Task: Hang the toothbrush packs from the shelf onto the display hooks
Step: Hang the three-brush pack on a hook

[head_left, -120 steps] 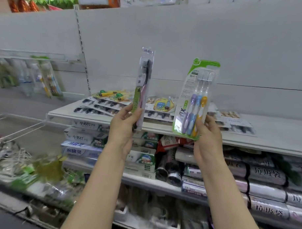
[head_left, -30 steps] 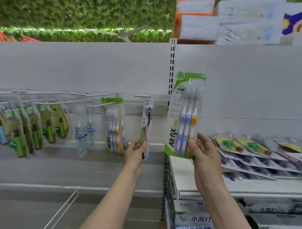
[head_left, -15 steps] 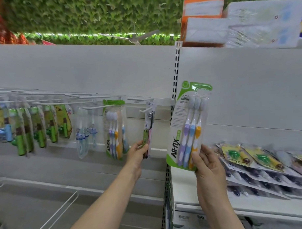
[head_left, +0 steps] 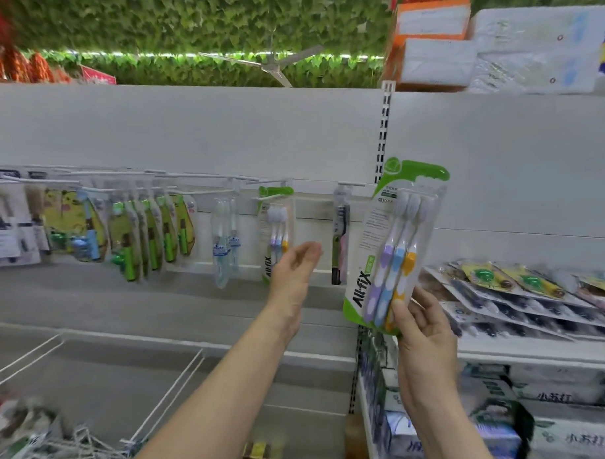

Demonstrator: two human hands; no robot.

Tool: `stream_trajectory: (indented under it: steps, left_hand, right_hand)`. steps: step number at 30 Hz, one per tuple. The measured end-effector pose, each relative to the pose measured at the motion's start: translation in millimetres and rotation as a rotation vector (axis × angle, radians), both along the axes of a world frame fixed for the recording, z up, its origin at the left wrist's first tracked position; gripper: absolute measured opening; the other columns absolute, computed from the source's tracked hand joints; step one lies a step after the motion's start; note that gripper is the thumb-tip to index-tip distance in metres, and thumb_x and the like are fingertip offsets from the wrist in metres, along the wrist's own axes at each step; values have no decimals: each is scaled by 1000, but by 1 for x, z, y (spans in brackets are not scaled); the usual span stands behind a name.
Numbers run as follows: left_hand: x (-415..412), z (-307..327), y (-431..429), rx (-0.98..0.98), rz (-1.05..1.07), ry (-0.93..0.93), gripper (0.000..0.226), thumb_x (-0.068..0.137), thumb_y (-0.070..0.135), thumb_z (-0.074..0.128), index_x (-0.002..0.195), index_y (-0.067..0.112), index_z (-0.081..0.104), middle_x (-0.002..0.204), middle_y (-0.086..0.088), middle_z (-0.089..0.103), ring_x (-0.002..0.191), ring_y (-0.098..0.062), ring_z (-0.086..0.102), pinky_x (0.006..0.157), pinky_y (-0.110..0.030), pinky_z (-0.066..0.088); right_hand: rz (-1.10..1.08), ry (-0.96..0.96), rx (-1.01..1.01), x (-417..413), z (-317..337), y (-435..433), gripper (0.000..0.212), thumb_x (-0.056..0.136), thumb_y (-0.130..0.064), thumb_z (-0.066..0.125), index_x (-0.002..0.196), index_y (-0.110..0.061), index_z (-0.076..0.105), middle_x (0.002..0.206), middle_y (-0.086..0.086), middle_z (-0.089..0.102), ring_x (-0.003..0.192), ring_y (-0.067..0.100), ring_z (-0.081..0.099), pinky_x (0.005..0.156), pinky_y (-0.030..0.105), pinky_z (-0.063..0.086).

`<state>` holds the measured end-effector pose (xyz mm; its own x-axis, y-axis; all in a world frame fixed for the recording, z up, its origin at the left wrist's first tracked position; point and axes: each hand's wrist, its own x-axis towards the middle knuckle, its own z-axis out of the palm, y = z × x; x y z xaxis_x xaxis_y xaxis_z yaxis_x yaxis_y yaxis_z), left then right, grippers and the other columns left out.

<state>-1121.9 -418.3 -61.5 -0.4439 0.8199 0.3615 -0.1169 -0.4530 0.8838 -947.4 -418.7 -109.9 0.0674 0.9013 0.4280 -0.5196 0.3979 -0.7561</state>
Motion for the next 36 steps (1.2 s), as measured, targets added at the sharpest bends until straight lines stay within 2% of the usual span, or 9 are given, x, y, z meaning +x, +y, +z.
stream_trajectory:
  steps: [6,10,14,16,22,26,29,32,36]
  left_hand:
    - [-15,33,-82,2,-99,90,20,88,38,67,104,26,67,114,0,72,107,-13,64,92,-34,47]
    - [-26,45,-121,-19,-128,128,41,75,45,74,110,25,66,112,4,70,103,-12,63,86,-30,49]
    - [-39,39,-139,-54,-138,176,57,82,32,78,131,12,57,125,-1,65,117,-13,60,98,-25,48]
    - [-44,36,-143,-78,-114,160,65,78,34,82,133,11,56,131,-5,62,123,-18,57,106,-34,46]
    - [-67,39,-141,-112,0,94,52,77,23,83,122,12,59,110,-3,70,103,-20,67,97,-43,52]
    - [-75,42,-128,-120,32,118,59,76,20,85,126,18,55,109,-1,71,101,-22,68,97,-49,52]
    - [-83,47,-115,-69,54,113,57,78,13,82,127,17,54,105,-1,70,97,-21,69,94,-46,54]
    - [-91,50,-106,-28,47,89,53,81,10,79,128,19,54,103,-1,71,95,-17,69,85,-35,56]
    - [-99,48,-92,-34,61,92,51,81,11,79,124,23,56,105,-4,73,97,-20,70,91,-43,56]
  right_hand:
    - [-23,-2,-21,-49,-16,-75,26,88,-7,66,112,-17,65,107,5,75,97,14,70,81,26,57]
    - [-81,-17,-54,-74,-24,-118,27,92,-2,64,110,-21,64,98,-1,76,92,11,70,77,21,57]
    - [-50,-91,-70,-93,-34,-154,25,92,-1,63,110,-18,65,97,2,76,89,12,71,74,22,57]
    - [-15,-133,-92,-100,-34,-163,24,92,0,63,109,-18,65,95,3,76,85,9,71,69,19,55]
    - [108,-221,-128,-112,-22,-159,19,93,-12,67,109,-22,67,97,1,77,88,13,72,66,20,53]
    - [140,-250,-123,-122,-11,-143,17,93,-16,67,109,-23,66,96,1,76,88,13,72,63,17,52]
    - [142,-274,-93,-131,-3,-128,19,93,-15,67,110,-23,66,97,2,76,89,13,72,66,18,54]
    - [145,-284,-54,-135,2,-113,20,93,-13,67,111,-22,66,96,1,76,88,12,72,67,18,53]
    - [156,-280,-48,-144,1,-99,21,93,-12,66,113,-20,66,97,2,76,89,13,71,68,19,53]
